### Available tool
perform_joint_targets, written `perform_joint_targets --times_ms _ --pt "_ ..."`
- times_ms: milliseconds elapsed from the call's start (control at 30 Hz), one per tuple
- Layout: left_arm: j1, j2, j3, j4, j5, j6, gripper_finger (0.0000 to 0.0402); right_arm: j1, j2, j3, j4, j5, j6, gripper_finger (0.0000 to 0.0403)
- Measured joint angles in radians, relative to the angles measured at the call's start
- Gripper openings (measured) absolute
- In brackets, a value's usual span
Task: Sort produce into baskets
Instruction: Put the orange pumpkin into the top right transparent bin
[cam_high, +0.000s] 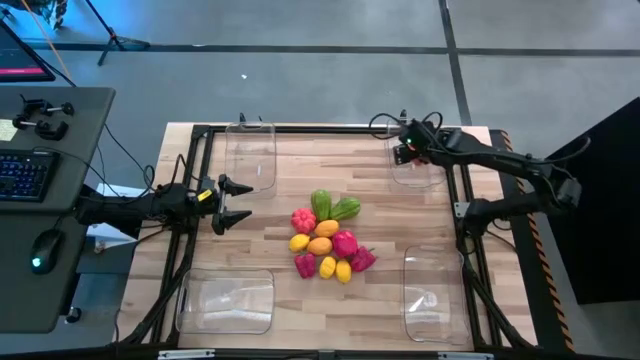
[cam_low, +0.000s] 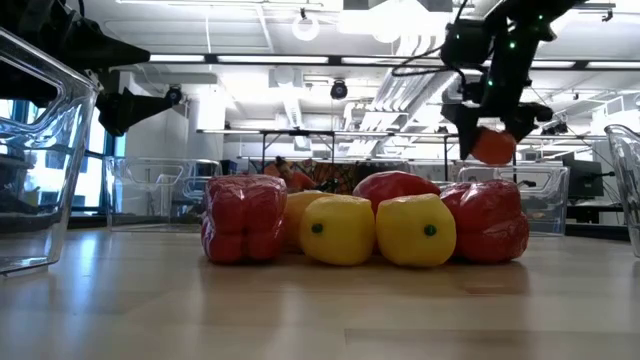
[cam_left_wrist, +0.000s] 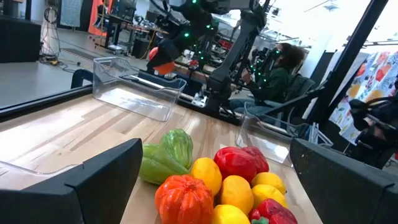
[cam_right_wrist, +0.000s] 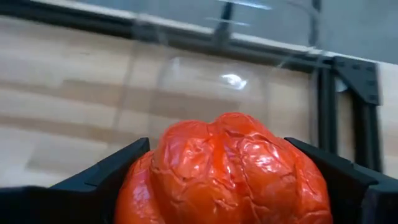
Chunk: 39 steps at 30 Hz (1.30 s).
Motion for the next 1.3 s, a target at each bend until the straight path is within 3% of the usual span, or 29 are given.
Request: perform_joint_targets --times_ms 167,333,467,700,900,1000,1167,1300 --pt "0.0 0.0 0.0 0.0 0.0 0.0 0.0395 -0.035 0.0 -0.005 -0.005 -0.028 -0.144 0.0339" --pt "0.0 0.0 0.0 0.0 0.0 0.0 0.0395 -0.071 0.0 -0.005 0.003 -0.059 -0.145 0.036" --pt "0.0 0.0 0.0 0.0 0.0 0.0 0.0395 -0.109 0.0 -0.005 0.016 -0.125 -0.131 0.0394" --pt "0.0 0.0 0.0 0.0 0.0 0.0 0.0395 -0.153 -0.002 0.064 0.027 -0.312 -0.112 0.0385" --pt "0.0 0.0 0.0 0.017 -0.006 0.0 0.0395 -0.101 -0.052 0.183 0.102 -0.413 -0.112 0.0385" --pt "0.0 0.0 0.0 0.085 -0.032 -0.05 0.0395 -0.05 -0.094 0.204 0.117 -0.429 -0.12 0.0385" --pt "0.0 0.0 0.001 0.336 -0.085 -0.279 0.0395 0.033 -0.17 0.205 0.088 -0.428 -0.093 0.0385" --pt "0.001 0.024 0.018 0.531 -0.165 -0.314 0.0395 0.109 -0.225 0.205 0.057 -0.421 -0.093 0.0385"
